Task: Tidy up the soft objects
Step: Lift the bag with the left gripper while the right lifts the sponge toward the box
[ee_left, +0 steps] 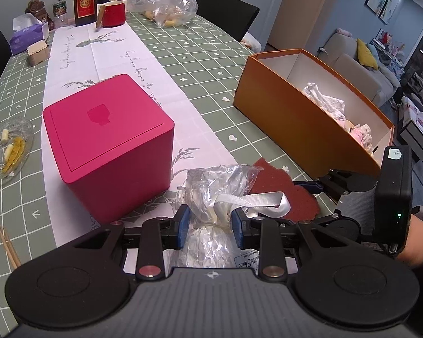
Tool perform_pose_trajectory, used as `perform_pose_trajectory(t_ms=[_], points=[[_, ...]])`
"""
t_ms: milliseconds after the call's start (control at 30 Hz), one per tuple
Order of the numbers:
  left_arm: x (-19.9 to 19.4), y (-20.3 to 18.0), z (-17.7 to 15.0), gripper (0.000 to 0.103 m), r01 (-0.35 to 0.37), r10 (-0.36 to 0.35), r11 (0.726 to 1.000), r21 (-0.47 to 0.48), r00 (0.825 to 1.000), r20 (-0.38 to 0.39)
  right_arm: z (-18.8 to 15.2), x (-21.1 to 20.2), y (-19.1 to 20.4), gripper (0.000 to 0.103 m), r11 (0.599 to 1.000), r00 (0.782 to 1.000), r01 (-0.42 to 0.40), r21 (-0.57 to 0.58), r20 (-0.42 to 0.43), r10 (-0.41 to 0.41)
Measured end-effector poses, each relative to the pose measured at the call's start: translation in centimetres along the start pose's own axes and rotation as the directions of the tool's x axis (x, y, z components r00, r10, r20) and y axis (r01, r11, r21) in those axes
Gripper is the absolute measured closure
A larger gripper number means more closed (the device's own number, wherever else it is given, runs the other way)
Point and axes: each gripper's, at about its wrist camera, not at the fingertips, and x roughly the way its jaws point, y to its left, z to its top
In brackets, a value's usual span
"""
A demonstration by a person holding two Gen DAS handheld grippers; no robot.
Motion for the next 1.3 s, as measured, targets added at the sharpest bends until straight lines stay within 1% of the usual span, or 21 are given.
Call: perform_pose_trajectory(t_ms=[167, 467, 533, 767, 933, 1100, 1300], points=[[-0.3, -0.2, 0.0, 0.067, 0.014, -0.014, 1.000, 0.001, 1.000, 0.007, 1.0, -1.5, -0.1, 0.033, 1.000, 0.999, -0.025, 0.013, 0.034, 0.025], [-1.1, -1.2, 1.1, 0.067, 0.032, -0.032, 0.999, -0.009, 0.999, 0.044, 3.2, -4.8, 0.3, 0.033, 0.997, 0.993, -0.052, -0.055, 0.100, 0.058], [-0.9, -1.4, 1.5, 0.067, 0.037, -0.037, 0.999, -0.008, 0.998, 0.042, 3.7, -5.5, 0.0, 0.033, 0.997, 0.992, -0.048, -0.065, 0.112, 0.055], [-0.9, -2.3, 2.7, 0.067, 0.020, -0.020, 1.000, 0.005, 0.998, 0.052, 5.2, -7.2, -1.6, 0.033, 0.996, 0.989, -0.058, -0.064, 0.132, 0.066], [-1.0, -3.4, 4.2, 0.067, 0.010, -0.011, 1.000, 0.011, 0.998, 0.065, 6.4, -9.0, -3.7, 0.033, 0.998, 0.981, -0.056, -0.020, 0.183, 0.059], [-0.6, -5.9, 6.3, 0.067, 0.012, -0.016, 0.998, 0.065, 0.997, 0.071, 7.2, -10.8, -6.0, 0.033, 0.999, 0.972, -0.034, 0.029, 0.235, 0.027], [0.0, -8.9, 9.2, 0.068, 0.006, -0.015, 0.993, 0.116, 0.997, 0.071, 7.6, -11.7, -9.3, 0.033, 0.995, 0.966, -0.001, 0.100, 0.257, -0.025]])
